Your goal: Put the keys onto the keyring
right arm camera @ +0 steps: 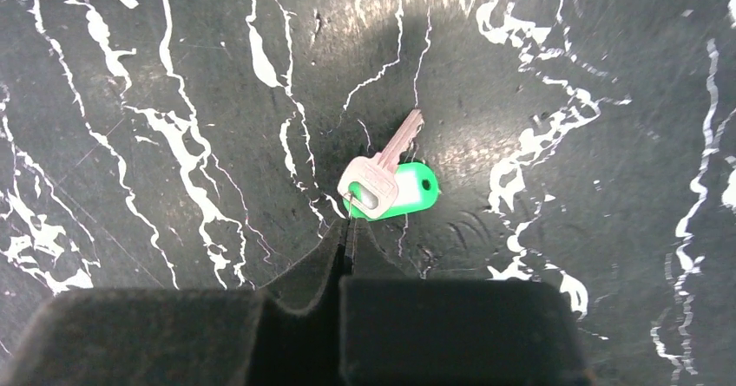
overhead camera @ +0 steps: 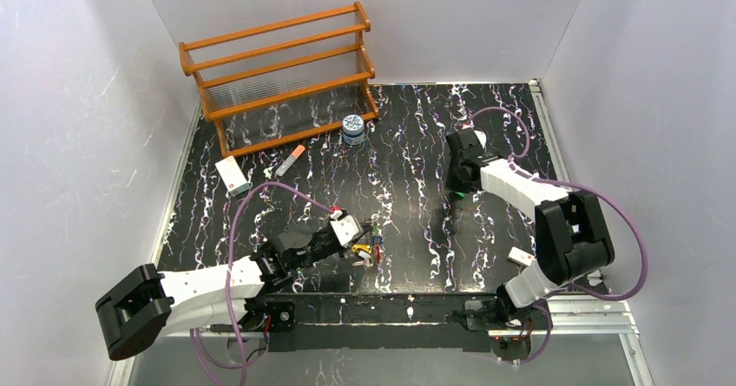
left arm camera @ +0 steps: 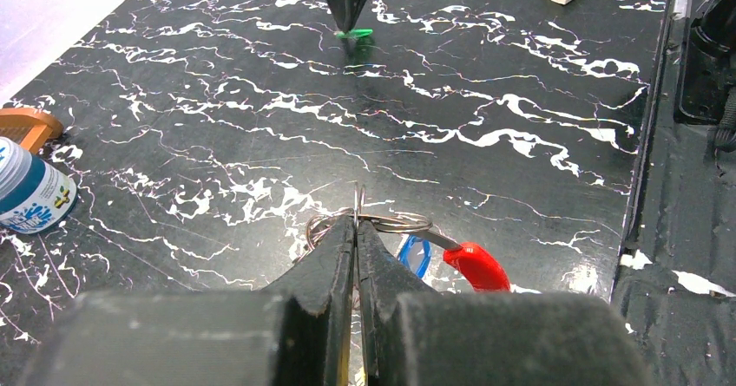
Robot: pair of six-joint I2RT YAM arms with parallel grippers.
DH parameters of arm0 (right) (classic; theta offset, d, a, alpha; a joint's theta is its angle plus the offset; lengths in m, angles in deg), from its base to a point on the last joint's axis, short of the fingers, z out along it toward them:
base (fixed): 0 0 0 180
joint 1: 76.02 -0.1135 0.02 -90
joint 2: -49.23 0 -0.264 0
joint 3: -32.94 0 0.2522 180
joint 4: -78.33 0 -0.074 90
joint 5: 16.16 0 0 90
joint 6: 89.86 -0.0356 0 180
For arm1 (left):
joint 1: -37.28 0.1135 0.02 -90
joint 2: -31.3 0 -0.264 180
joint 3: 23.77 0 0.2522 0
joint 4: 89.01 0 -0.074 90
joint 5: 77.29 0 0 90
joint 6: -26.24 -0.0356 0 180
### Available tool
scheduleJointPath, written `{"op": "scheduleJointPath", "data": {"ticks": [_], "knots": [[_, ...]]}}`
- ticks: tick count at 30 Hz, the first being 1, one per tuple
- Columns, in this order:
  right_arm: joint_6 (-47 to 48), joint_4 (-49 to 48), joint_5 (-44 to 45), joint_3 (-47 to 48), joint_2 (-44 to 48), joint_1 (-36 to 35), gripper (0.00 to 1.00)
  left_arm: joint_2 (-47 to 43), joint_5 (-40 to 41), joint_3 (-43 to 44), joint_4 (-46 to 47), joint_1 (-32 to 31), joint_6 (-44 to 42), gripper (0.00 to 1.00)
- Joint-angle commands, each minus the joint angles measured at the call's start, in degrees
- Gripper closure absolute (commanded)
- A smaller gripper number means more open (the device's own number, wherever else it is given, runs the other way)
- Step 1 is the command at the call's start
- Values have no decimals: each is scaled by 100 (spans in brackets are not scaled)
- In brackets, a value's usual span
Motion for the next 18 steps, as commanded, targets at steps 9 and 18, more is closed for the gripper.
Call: {"op": "scheduleJointPath", "data": {"ticks": [9, 18], "knots": [[2272, -678, -1105, -32, 1287, 27, 99, -107, 32, -25, 162, -5, 19, 100], [2447, -743, -2826, -11, 1592, 27, 99, -11, 65, 43, 143, -5, 11, 100]]}}
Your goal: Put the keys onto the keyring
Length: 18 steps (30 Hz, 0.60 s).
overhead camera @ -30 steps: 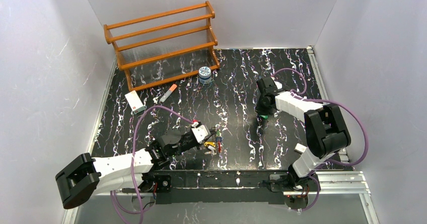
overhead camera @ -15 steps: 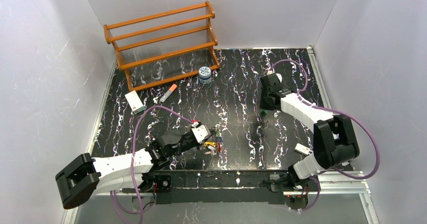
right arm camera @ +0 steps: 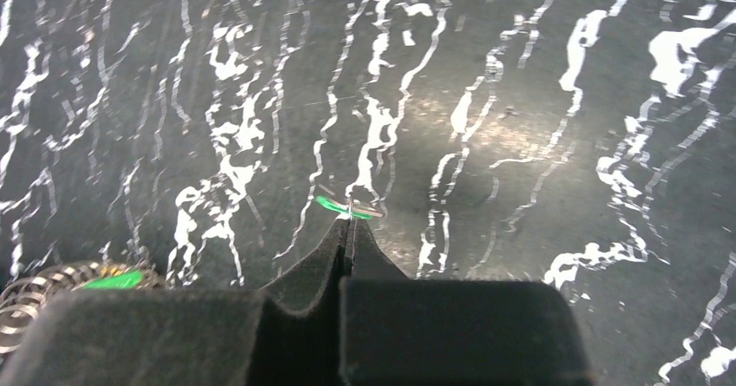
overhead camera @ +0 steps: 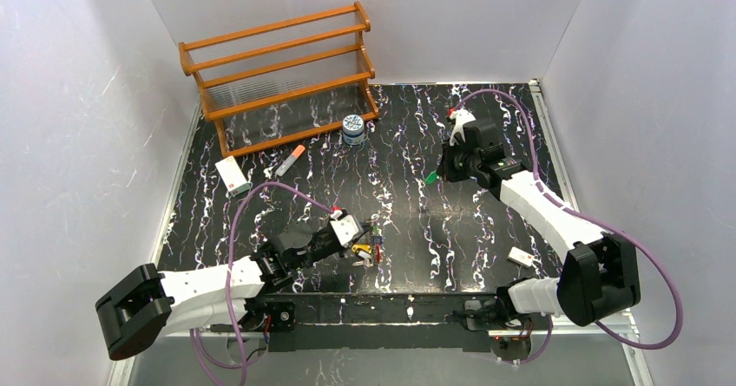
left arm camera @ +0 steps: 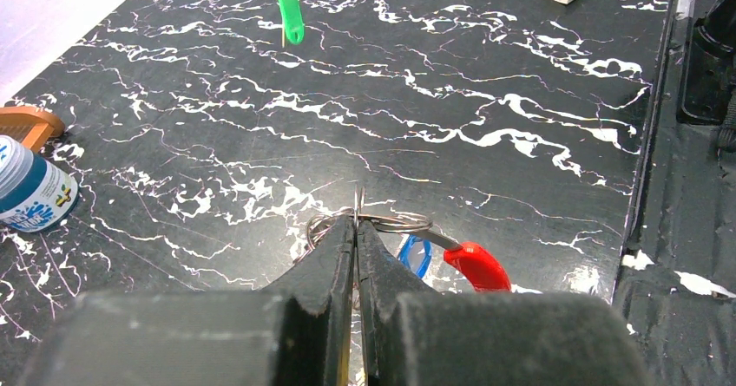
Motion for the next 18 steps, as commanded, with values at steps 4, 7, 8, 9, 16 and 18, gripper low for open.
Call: {"op": "scheduleJointPath", "data": {"ticks": [4, 7, 8, 9, 16, 18], "knots": [[388, -183, -1346, 85, 147, 27, 99, 23, 14, 87, 132, -7, -33, 100], [649, -130, -1834, 105, 221, 27, 99, 48, -1, 123, 110, -5, -63, 100], [705, -155, -1967, 90, 255, 27, 99, 56, -10, 139, 106, -5, -74, 100], [743, -183, -2096, 62, 302, 27, 99, 71, -21, 148, 97, -7, -74, 100], [1228, 23, -2674, -13, 417, -204, 99, 127, -26, 233, 49, -5, -62, 100], [1355, 107, -2661, -1, 435, -390, 99, 142, -16, 259, 29, -7, -42, 100]]}}
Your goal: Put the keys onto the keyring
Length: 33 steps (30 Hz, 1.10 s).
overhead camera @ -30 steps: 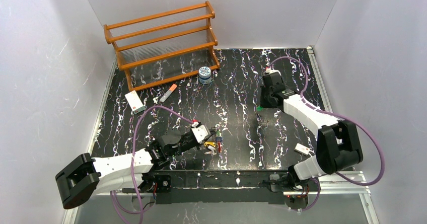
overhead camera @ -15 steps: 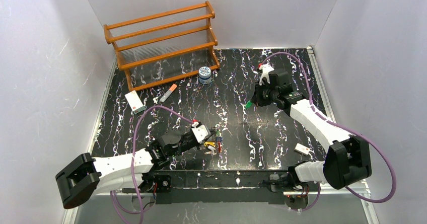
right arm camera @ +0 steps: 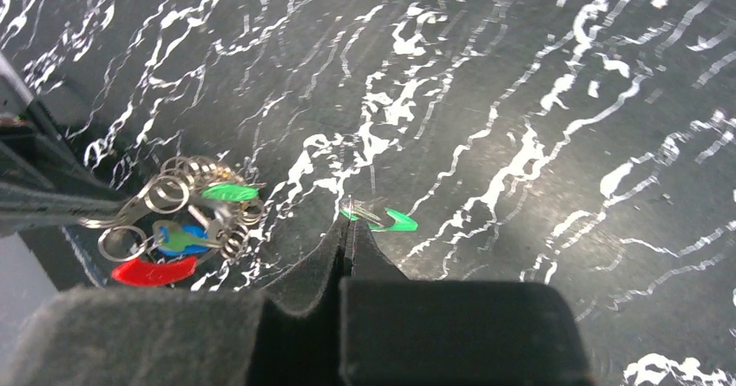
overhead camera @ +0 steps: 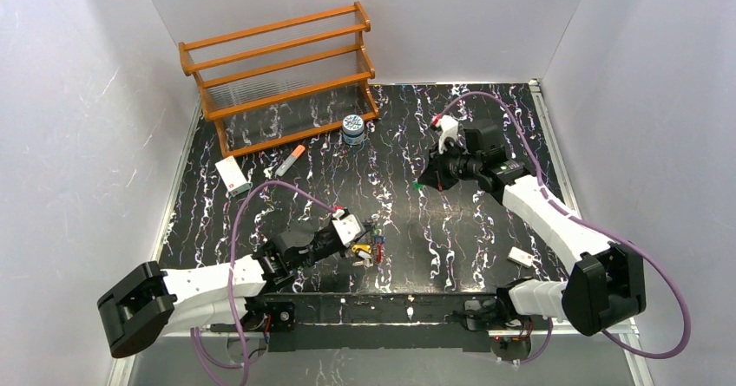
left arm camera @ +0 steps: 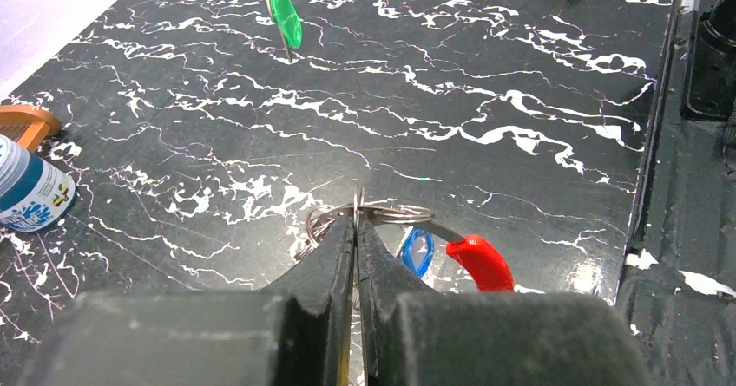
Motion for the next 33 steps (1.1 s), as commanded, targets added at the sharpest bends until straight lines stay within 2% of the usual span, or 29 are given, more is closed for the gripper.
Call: {"op": "scheduleJointPath", "data": {"ticks": [1, 12, 33], "knots": [[500, 109, -402, 4, 163, -383, 99, 37, 1, 223, 20, -6, -4, 100], [751, 157, -400, 40, -103, -1431, 99, 211, 115, 379, -81, -10, 56, 100], [1038, 426, -692, 296, -182, -2026, 99, 130, 116, 432, -80, -7, 107, 100]]}}
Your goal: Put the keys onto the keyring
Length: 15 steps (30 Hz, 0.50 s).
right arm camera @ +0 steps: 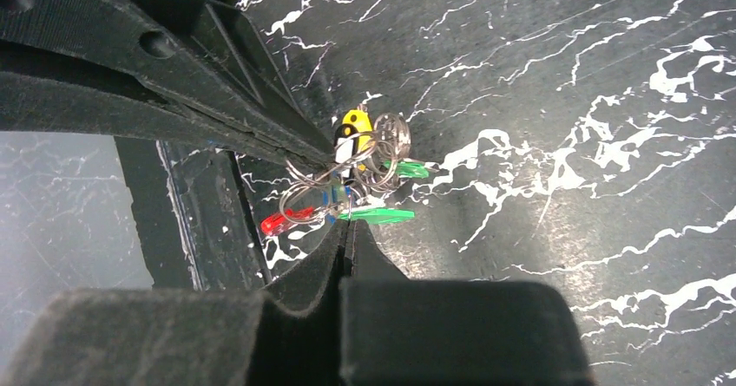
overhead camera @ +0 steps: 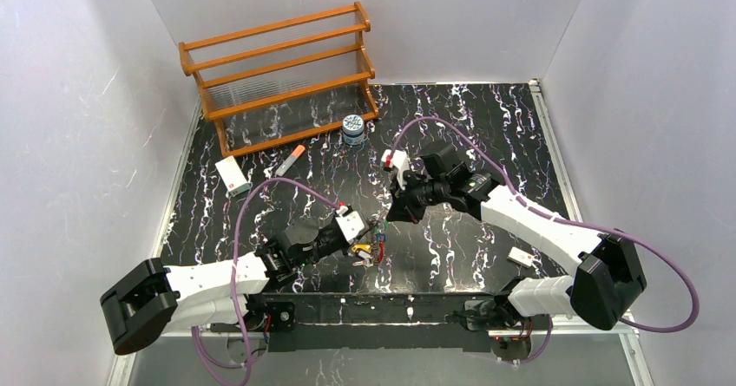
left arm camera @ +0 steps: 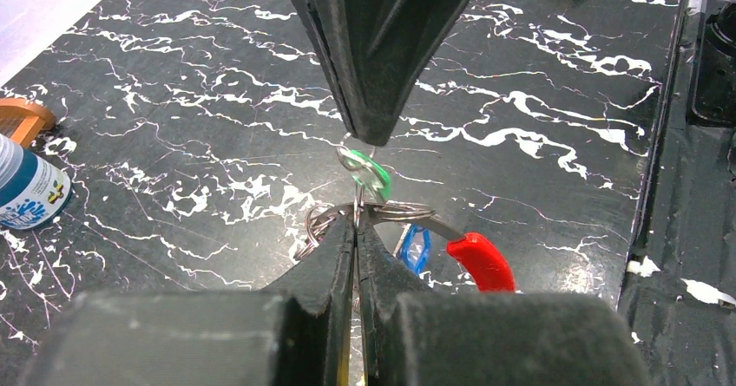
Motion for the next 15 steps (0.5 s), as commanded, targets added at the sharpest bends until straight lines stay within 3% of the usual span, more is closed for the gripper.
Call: {"op": "scheduleJointPath", "data": {"ticks": [1, 15], "knots": [[197, 137, -173, 307, -53, -154, 99, -61, 67, 236, 53, -8, 50, 100], [223, 117, -52, 489, -42, -468, 99, -31, 89, 253, 50, -6, 75, 100]]}}
